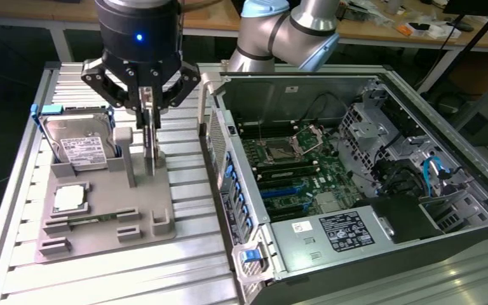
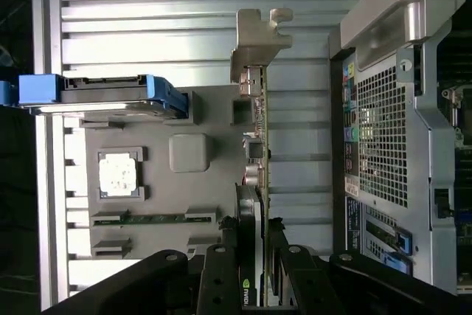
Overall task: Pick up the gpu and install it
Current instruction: 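Pick up the gpu and move the gpu toward the slot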
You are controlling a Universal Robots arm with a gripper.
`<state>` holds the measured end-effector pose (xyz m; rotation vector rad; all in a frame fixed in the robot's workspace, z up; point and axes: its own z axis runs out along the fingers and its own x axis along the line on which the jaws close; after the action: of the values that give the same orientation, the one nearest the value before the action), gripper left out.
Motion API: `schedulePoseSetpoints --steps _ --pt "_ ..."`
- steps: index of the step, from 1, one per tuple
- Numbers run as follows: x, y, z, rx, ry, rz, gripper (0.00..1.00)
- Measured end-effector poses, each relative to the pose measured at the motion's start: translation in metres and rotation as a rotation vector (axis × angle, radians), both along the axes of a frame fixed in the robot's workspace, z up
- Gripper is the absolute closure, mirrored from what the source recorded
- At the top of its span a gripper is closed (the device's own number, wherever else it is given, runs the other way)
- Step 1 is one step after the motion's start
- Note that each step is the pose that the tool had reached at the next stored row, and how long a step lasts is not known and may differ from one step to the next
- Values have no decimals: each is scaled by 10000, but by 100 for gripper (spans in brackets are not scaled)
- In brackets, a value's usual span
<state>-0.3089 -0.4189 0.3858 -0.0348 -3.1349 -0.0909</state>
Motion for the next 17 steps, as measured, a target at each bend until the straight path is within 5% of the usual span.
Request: schedulePoseSetpoints --steps 17 --pt "0 0 760 -2 125 1 73"
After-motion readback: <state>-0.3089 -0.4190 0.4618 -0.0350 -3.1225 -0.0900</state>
